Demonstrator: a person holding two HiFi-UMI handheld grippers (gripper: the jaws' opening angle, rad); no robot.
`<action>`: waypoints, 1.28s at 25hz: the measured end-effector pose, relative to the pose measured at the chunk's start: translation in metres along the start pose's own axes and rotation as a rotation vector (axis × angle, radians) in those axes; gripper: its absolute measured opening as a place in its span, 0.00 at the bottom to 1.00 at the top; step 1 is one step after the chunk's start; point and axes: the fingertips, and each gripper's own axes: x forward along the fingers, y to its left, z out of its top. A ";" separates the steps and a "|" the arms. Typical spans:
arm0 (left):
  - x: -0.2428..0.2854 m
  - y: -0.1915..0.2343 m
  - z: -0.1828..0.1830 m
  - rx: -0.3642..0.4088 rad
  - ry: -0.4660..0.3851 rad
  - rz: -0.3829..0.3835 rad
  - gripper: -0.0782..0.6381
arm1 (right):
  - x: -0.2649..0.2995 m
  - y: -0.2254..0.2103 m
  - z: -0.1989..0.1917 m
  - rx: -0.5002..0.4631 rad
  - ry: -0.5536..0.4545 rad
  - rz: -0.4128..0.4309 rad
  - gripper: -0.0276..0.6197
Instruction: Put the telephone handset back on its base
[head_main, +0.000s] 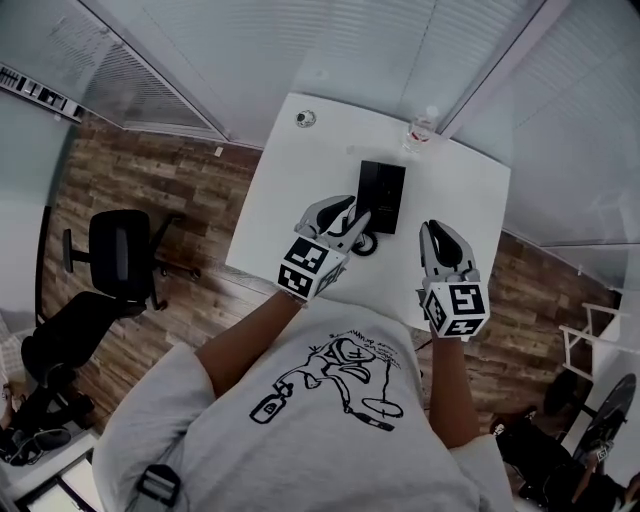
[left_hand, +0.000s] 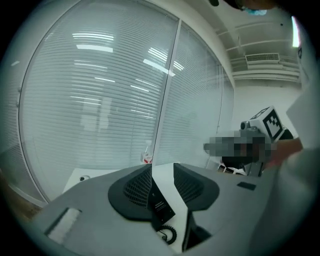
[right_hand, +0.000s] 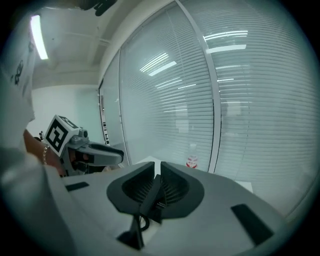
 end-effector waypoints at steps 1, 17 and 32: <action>-0.005 -0.007 0.010 0.001 -0.018 -0.004 0.30 | -0.007 0.001 0.009 -0.008 -0.013 0.003 0.09; -0.056 -0.092 0.117 0.063 -0.235 -0.070 0.29 | -0.093 0.013 0.102 -0.115 -0.142 0.048 0.09; -0.052 -0.112 0.119 0.048 -0.226 -0.074 0.29 | -0.114 0.003 0.111 -0.059 -0.166 0.037 0.09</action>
